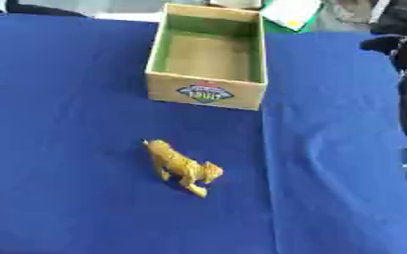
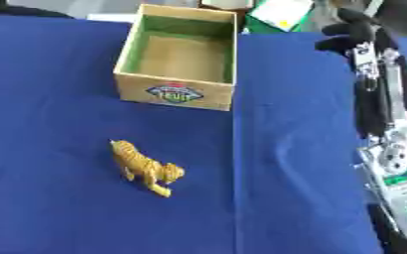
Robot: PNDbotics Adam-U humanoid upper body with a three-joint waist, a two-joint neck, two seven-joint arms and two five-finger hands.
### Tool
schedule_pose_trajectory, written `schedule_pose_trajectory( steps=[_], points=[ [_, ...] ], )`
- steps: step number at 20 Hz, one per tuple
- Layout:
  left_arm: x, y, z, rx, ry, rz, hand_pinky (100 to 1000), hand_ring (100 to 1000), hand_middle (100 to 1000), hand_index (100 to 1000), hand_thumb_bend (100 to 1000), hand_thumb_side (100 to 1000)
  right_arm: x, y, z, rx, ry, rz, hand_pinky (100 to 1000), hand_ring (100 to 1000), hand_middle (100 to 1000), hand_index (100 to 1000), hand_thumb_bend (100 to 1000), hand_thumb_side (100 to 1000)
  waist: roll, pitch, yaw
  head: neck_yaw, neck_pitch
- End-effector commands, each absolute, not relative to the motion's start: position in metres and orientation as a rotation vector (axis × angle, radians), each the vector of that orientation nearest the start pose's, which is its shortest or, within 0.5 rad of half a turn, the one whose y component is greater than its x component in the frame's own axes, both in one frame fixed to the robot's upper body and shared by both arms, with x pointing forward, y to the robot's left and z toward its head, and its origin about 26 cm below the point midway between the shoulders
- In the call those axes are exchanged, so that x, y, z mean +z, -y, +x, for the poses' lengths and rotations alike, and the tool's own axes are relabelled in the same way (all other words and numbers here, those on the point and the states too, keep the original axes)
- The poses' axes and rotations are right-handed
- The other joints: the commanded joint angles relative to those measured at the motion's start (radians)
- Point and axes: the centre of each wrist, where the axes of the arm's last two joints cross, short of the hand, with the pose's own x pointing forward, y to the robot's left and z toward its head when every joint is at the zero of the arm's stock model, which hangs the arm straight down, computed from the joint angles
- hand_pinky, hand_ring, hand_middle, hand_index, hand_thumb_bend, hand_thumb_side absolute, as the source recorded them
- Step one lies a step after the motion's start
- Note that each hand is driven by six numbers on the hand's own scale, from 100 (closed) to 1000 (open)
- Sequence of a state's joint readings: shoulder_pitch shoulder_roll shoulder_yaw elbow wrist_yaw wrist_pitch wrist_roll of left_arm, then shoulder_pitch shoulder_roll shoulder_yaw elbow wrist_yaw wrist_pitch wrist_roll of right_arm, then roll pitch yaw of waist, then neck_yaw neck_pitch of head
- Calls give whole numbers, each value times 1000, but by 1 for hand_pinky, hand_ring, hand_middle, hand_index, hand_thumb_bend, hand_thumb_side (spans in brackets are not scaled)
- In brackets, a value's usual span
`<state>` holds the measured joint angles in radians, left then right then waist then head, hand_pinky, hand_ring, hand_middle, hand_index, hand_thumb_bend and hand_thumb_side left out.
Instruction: Pick up objects on the table and place them in the box.
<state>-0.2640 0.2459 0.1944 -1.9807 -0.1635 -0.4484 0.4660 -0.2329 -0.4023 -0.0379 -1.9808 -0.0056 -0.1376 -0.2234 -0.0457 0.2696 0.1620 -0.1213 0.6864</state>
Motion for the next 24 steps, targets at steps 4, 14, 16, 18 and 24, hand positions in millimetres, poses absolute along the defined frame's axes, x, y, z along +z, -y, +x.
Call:
schedule_pose_trajectory(
  steps=[4,14,16,18,24],
  points=[
    [199,-304,293,-333,-3353,-727,483,521,487,641,100,729,198,290,292,173,2405,-360,798,651,661,844,100,887,3,-17,1,-7,22],
    [200,-304,293,-297,-3352,-737,484,520,486,642,100,732,198,290,292,180,2403,-363,799,650,661,844,100,886,3,-7,1,-52,42],
    [202,-305,293,-271,-3348,-736,484,520,486,645,100,732,198,290,292,182,2404,-362,799,650,661,844,100,886,3,-6,0,-71,49],
    [204,-306,293,-246,-3346,-736,484,519,487,648,100,734,198,290,293,184,2405,-361,799,650,661,844,100,886,3,-4,-1,-80,51],
    [211,-313,292,-23,-3329,-852,490,518,498,691,100,755,198,290,292,190,2402,-360,799,650,661,845,100,885,8,-3,-1,-80,47]
  ],
)
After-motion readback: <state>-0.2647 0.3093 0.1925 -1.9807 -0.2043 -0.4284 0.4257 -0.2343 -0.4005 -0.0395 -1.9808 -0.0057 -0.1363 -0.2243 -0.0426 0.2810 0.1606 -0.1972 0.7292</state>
